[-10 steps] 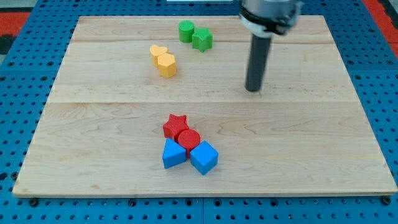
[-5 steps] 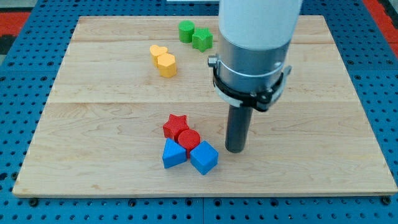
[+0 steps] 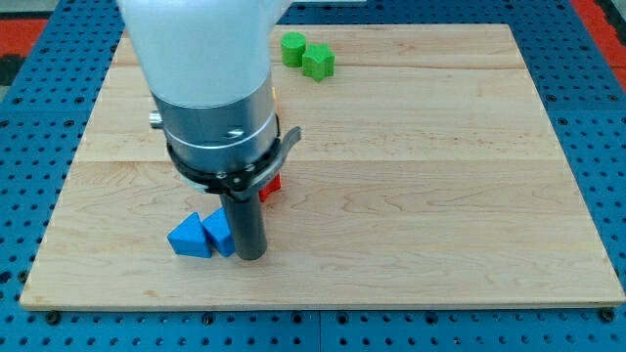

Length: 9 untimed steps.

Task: Separate blue blocks from red blocks

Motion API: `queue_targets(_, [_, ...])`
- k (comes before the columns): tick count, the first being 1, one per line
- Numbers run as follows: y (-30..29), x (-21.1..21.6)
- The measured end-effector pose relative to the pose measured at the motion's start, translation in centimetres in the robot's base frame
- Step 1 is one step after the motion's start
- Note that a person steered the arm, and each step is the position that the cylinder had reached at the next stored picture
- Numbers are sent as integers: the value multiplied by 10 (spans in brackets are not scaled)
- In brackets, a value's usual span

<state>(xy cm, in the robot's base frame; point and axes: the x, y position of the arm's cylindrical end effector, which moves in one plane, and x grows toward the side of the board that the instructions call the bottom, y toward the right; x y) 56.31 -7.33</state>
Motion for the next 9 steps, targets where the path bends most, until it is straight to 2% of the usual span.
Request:
queue_targets(3, [-59, -5])
queue_targets(4, [-58, -5])
queue_targets(5, [-28, -13])
queue_targets(7, [-41, -57])
queue_targets(8, [-26, -67])
queue_targets(9, [-11, -99])
